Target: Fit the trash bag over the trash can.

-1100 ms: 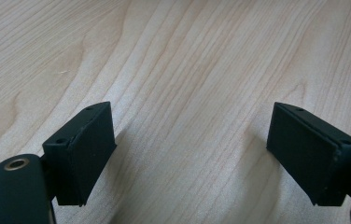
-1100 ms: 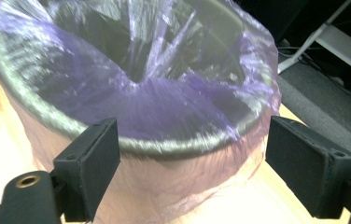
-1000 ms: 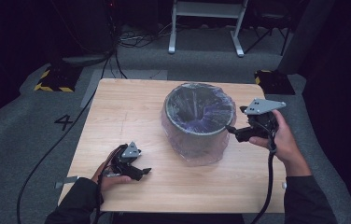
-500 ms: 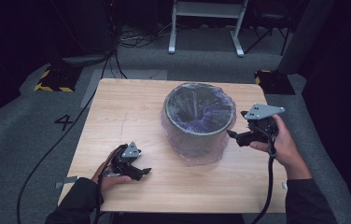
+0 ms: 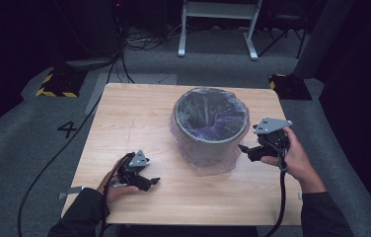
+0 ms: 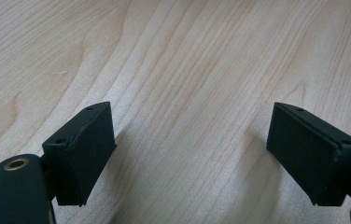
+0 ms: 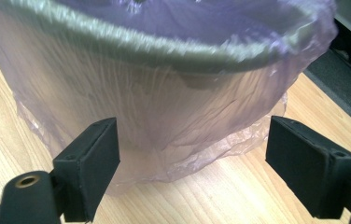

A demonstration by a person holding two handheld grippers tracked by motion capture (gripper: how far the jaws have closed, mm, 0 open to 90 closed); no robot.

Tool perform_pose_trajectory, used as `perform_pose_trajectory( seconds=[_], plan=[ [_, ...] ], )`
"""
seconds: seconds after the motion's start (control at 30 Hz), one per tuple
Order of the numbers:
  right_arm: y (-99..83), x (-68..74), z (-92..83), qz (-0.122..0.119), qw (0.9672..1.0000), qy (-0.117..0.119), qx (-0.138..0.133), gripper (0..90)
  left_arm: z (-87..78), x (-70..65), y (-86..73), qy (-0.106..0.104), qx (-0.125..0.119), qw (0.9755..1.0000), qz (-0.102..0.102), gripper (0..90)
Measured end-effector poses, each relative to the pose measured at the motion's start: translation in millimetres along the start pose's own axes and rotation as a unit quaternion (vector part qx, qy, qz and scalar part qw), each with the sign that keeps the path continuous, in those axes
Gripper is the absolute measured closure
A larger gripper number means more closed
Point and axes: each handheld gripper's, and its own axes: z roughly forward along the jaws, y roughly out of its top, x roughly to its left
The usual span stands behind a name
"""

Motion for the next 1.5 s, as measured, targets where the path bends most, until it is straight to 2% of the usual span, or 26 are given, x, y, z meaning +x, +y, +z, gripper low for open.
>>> perform_pose_trajectory(
  seconds=[0.13, 0.5, 0.73, 1.5],
  plan=[
    [-3.9, 2.3, 4.4, -0.003, 1.0000, 0.000, 0.009, 17.3, 0.0, 0.0, 0.0, 0.000, 0.000, 1.0000, 0.000, 14.8],
    [-19.8, 3.3, 14.1, 0.010, 0.9997, 0.005, 0.022, 17.4, 0.0, 0.0, 0.0, 0.000, 0.000, 1.0000, 0.000, 14.8],
    [-30.6, 5.6, 20.3, 0.009, 0.9992, -0.002, 0.038, 17.4, 0.0, 0.0, 0.0, 0.000, 0.000, 1.0000, 0.000, 14.8],
    [-63.7, 10.5, 37.8, 0.031, 0.9971, 0.012, 0.068, 17.4, 0.0, -0.1, 0.0, 0.000, 0.000, 1.0000, 0.000, 14.8]
  ],
)
